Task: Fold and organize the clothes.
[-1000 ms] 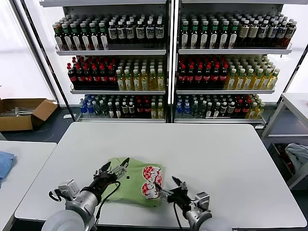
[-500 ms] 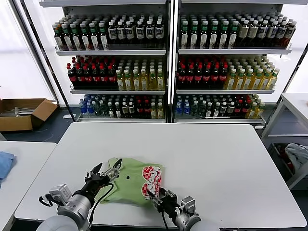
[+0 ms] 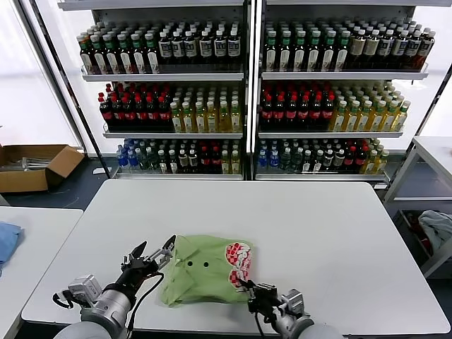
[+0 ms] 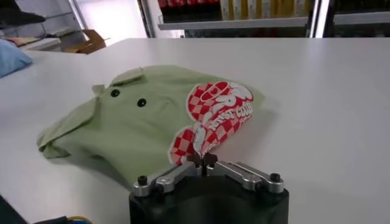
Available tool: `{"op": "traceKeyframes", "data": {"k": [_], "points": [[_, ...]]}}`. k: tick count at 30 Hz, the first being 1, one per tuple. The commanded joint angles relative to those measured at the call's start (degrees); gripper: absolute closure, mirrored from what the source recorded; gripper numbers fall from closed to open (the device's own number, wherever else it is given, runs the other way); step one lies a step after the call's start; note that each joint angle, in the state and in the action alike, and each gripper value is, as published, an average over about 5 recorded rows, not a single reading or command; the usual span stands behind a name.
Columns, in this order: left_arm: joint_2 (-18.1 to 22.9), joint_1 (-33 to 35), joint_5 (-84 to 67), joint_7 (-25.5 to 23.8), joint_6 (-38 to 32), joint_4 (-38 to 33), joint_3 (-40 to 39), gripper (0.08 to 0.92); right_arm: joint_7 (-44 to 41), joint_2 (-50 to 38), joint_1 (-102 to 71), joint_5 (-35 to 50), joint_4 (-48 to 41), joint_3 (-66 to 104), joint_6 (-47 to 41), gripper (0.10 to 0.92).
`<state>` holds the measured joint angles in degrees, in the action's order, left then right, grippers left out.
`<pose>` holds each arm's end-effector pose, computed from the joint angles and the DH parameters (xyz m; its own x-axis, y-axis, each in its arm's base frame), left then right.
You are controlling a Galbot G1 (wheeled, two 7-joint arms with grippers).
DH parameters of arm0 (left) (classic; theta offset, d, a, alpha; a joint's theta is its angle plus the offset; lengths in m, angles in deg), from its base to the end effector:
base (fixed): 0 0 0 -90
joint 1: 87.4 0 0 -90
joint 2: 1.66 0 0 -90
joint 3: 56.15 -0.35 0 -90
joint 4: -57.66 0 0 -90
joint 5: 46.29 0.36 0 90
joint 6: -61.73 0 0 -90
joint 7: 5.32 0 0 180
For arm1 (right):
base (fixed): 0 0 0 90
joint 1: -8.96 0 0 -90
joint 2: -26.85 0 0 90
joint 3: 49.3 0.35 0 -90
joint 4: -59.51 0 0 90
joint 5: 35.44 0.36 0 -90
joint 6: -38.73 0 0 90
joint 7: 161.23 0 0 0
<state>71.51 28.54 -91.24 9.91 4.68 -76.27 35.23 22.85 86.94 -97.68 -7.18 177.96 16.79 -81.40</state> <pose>0.1919 0.0350 -0.1980 -0.9224 0.2010 0.3298 0.0633 0.9210 -0.3844 0.2146 0.0222 -0.2924 -0.7134 -0.4809 0.5097 -0.4887 0.8627 0.1301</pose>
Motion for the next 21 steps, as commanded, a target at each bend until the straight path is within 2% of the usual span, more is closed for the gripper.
{"op": "traceKeyframes", "data": {"k": [1, 7, 15, 21], "points": [[0.7, 0.4, 1.2, -1.1, 0.0, 0.1, 0.2, 0.177, -3.7, -9.3, -10.0, -1.1, 4.8, 15.1, 0.2, 0.909], [0.8, 0.0, 1.5, -1.3, 0.0, 0.4, -0.3, 0.177, -5.5, -9.5, -14.5, -3.5, 5.6, 22.7, 1.4, 0.882], [0.6, 0.8, 1.4, -1.7, 0.0, -0.6, 0.1, 0.177, -9.0, -6.8, -17.2, -4.9, 10.3, 25.8, 2.1, 0.662], [0.1, 1.0, 1.4, -2.0, 0.1, -1.4, -0.2, 0.177, -4.5, -0.3, -8.8, -4.3, 10.2, 15.0, 5.2, 0.497]]}}
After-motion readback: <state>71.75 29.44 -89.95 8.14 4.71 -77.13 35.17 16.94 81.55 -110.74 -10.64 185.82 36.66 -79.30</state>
